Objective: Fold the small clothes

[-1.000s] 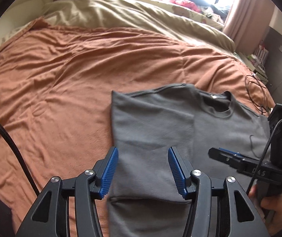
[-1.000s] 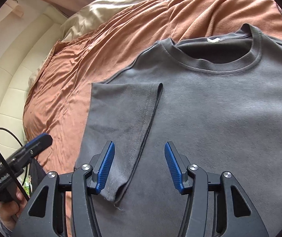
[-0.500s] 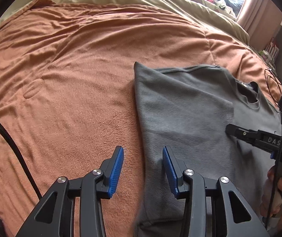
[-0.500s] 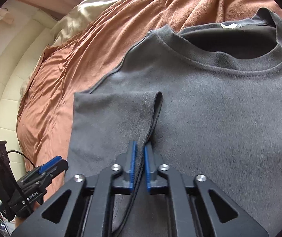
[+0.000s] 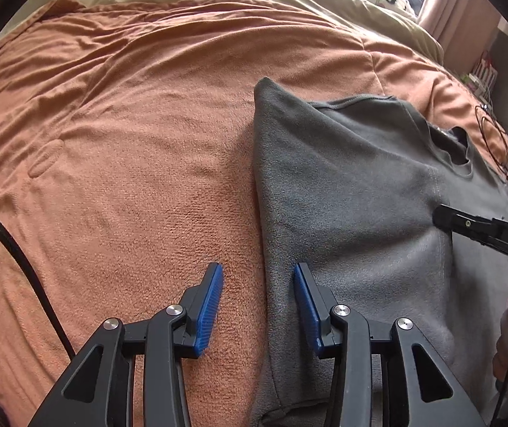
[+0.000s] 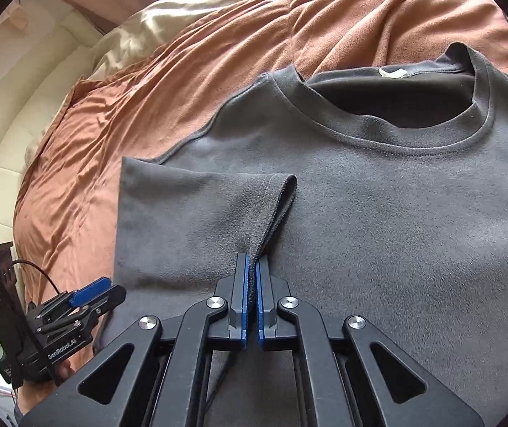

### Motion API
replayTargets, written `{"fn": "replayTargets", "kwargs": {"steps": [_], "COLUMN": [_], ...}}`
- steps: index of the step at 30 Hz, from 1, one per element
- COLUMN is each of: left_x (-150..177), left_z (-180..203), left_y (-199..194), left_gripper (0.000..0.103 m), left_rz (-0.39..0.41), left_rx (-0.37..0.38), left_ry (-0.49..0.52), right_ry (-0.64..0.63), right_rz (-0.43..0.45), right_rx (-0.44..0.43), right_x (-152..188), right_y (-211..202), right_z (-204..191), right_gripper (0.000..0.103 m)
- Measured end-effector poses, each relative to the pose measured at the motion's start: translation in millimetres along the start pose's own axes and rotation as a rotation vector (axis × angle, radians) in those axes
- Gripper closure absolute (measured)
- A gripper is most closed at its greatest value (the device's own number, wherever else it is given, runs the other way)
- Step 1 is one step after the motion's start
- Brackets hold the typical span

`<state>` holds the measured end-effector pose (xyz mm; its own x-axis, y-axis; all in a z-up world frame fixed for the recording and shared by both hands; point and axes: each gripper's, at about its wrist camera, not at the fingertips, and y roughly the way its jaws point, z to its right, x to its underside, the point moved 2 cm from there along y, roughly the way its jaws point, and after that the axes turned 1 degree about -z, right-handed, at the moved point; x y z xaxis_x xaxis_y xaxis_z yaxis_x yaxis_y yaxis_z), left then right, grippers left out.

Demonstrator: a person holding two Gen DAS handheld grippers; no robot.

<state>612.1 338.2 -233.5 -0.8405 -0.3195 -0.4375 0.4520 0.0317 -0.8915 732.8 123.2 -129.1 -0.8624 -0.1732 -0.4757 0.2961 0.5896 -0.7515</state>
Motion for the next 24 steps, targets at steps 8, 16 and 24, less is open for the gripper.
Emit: {"fn": "replayTargets", "kwargs": {"steps": [8,16,24], "left_x": [14,32,-3], "left_z": [3,-1,-11], "left_y": [-8,-21,-28], "left_gripper": [0.059,0.058,0.058], "left_rz": [-0.044,-0.126,-0.012], "left_rx": [0.013,-0.034,-0.044], "left_ry": [0.026,0.043,0.004], "right_ry": [-0.008,-0.06,-0.075], "right_rz": [-0.034,-0.049,-0.031], "right_rx": [0.012,0.016,0.031], "right_x": [1,6,-4], "right_y": [0,-21,-13], "right_z": [-5,-17,-15], "right_gripper": [0.098,0.068,0.068]}}
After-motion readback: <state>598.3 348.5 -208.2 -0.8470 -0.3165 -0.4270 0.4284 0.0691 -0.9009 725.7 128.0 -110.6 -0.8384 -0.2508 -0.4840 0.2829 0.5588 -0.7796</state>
